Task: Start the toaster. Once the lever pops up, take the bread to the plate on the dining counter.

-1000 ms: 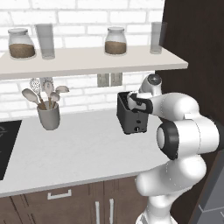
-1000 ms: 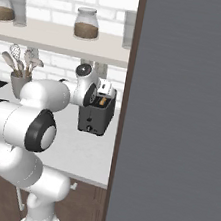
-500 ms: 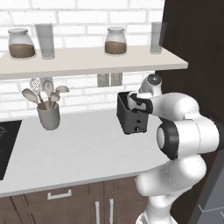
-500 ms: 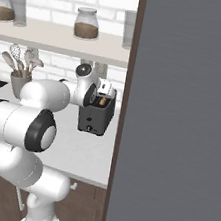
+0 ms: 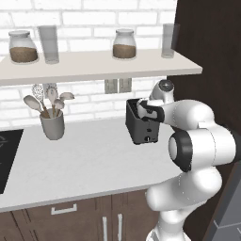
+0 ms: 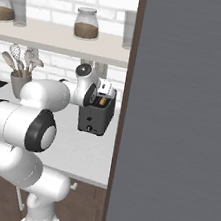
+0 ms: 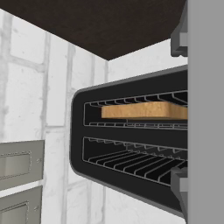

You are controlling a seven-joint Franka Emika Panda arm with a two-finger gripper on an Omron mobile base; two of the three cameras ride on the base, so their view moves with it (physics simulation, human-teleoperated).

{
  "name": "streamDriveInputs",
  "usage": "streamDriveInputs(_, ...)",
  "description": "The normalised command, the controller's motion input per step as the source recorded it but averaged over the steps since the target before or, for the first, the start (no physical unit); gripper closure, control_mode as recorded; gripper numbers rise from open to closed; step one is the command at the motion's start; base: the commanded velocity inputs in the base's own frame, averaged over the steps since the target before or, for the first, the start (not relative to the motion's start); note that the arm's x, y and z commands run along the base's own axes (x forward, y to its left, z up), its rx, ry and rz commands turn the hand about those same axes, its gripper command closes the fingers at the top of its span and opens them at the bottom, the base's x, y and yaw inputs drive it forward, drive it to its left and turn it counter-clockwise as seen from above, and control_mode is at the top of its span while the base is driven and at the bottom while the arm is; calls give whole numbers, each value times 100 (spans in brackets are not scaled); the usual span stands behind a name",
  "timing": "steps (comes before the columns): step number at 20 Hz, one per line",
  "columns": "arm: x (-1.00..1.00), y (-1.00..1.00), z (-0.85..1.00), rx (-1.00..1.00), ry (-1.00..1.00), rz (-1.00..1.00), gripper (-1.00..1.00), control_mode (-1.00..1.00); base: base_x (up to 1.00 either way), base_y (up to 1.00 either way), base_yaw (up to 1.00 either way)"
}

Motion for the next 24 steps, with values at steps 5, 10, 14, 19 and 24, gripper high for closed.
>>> streamDriveInputs(5, 0, 0, 0, 0, 0, 0, -100, -100, 0, 0, 0)
streamDriveInputs(10, 0, 0, 0, 0, 0, 0, -100, -100, 0, 0, 0)
streamDriveInputs(14, 0, 0, 0, 0, 0, 0, -100, -100, 0, 0, 0)
streamDriveInputs(19, 0, 0, 0, 0, 0, 0, -100, -100, 0, 0, 0)
streamDriveInputs(24, 0, 0, 0, 0, 0, 0, -100, -100, 0, 0, 0)
